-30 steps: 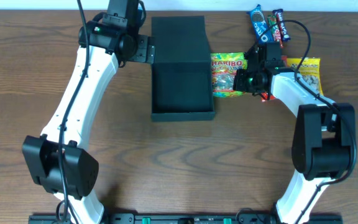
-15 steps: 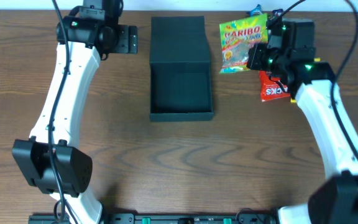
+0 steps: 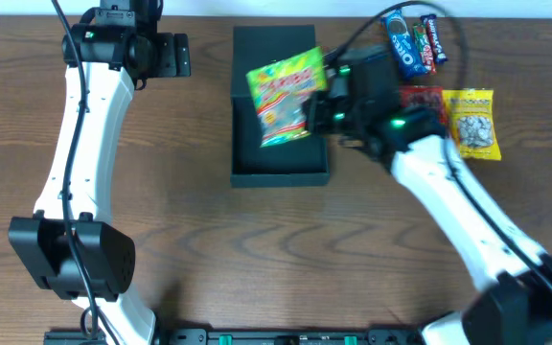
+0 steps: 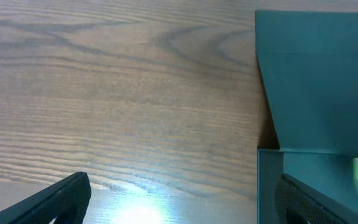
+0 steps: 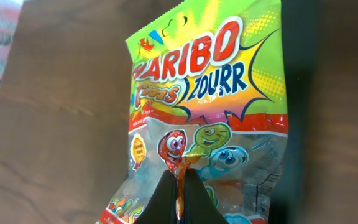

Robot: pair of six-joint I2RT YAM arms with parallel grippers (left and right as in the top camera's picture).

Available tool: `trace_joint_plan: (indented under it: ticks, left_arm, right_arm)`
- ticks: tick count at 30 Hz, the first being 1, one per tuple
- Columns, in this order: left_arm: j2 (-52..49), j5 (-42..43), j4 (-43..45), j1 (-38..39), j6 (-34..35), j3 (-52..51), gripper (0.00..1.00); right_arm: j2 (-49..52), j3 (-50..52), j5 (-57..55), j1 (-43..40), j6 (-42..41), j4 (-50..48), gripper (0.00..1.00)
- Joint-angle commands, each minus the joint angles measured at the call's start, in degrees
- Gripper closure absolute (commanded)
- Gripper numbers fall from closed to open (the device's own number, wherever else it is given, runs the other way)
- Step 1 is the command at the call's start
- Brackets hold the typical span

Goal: Pack container
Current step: 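Lower the Haribo bag into the box and release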

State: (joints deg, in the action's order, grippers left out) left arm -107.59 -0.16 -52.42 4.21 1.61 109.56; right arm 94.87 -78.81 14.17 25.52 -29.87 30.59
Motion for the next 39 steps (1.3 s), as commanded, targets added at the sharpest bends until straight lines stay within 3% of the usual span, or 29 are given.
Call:
trace_joint_plan:
  ticks: [1,12,23,24,26,27,29,30,34,36,39]
  left_arm:
    - [0.5,0.0,0.3,-0.2,-0.3,1.4,0.05]
    - [0.5,0.0,0.2,-0.2,-0.3,1.4,0.05]
    - [0.5,0.0,0.4,-0.2,-0.3,1.4,0.05]
    - [0.5,0.0,0.4,-0.2,-0.3,1.4,0.05]
    - [0.5,0.0,0.4,-0.2,-0.3,1.4,0.05]
    - [0.5,0.0,0.4,-0.2,-0.3,1.4,0.05]
    - [0.5,0.0,0.5,-0.2,-0.3,1.4,0.05]
    - [0.5,0.0,0.5,-0.2,-0.3,1.4,0.05]
    - [0.5,0.0,0.4,-0.2,-0.3,1.4,0.05]
    - [0.5,0.0,0.4,-0.2,-0.3,1.4,0.05]
    - [0.5,0.1,0.4,-0.2,-0.3,1.4,0.05]
  right_arm:
    - [3.8,-1.0,0.2,3.2,-6.0,-1.8,0.99]
    - [11.1,-1.0,-3.0,5.9,-16.0,-1.4,0.99]
    - [12.0,-1.0,-11.0,8.3,-16.3,0.2,0.99]
    - [12.0,-1.0,-10.7,8.5,-16.3,0.3,0.9]
    - [12.1,-1.0,-10.4,8.7,-15.2,0.2,0.41]
    - [11.8,-1.0,-10.2,8.7,-15.2,0.2,0.28]
    - [11.5,-1.1,-9.8,8.6,-15.0,0.2,0.21]
    - [11.1,-1.1,-9.6,8.2,-14.6,0.2,0.12]
    - [8.7,-1.1,-9.7,6.8,-10.7,-0.8,0.15]
    - [6.5,-1.1,-10.0,5.3,-7.5,-1.9,0.22]
    - [2.3,-1.1,-15.0,1.8,-3.7,-3.1,0.22]
